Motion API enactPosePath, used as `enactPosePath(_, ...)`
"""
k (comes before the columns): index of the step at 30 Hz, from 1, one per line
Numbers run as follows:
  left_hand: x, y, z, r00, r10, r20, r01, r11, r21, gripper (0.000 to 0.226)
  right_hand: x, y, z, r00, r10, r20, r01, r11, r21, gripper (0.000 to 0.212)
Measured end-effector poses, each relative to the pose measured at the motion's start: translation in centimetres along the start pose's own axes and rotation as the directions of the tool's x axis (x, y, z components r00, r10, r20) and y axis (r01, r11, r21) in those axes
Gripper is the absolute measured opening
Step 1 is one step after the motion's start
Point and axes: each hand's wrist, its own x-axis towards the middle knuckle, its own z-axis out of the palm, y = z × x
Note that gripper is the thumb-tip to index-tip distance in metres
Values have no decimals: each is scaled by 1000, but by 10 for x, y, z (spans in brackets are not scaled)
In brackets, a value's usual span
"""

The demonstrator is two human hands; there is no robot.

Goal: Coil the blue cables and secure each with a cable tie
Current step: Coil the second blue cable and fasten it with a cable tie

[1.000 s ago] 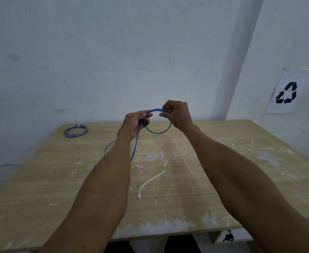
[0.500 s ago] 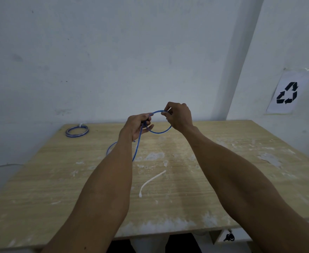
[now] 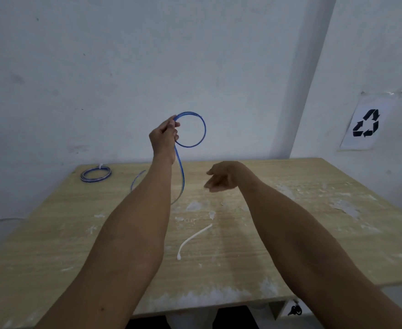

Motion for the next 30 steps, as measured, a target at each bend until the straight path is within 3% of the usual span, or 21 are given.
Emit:
enactPosePath(3, 7, 5, 5, 999, 42, -20, -42, 999, 1, 22, -2, -1, 8, 941, 179, 288, -212, 973, 86, 65)
enactPosePath(6, 7, 7, 8, 998, 54, -25, -55, 998, -8, 22, -3, -7, 20, 872, 121, 474, -317, 878, 359, 70)
enactPosePath(8, 4, 7, 13, 999, 48, -25, -49, 999, -8, 21, -4, -10, 28, 892, 17, 452, -293, 783, 549, 58)
enactPosePath(12, 4, 8, 13, 999, 17, 30, -18, 999, 35, 21, 7, -14, 31, 984, -88, 156, -81, 560, 825, 15)
enactPosePath(14, 6, 8, 6, 994, 12, 107, -30, 984, 175, 22, 11, -18, 23, 988, -146, 53, 41, 574, 818, 6)
enactPosePath(16, 4, 5, -4, 986, -7, 168, -43, 955, 293, 24, 8, -26, 10, 973, -220, -71, 196, 621, 759, 18)
enactPosePath(20, -3, -2, -11, 978, -37, 207, -45, 925, 378, 25, -14, -36, -5, 897, -337, -284, 440, 652, 617, 15)
enactPosePath(24, -3, -4, -8, 972, -31, 231, -71, 905, 420, 25, -17, -38, -10, 842, -414, -346, 535, 728, 430, 17)
enactPosePath(26, -1, -4, -7, 977, -14, 213, -77, 908, 412, 25, -16, -34, -14, 812, -489, -318, 583, 712, 392, 18)
enactPosePath(30, 1, -4, -7, 994, 8, 110, -34, 970, 242, 21, -11, -22, -16, 774, -578, -260, 632, 674, 382, 41)
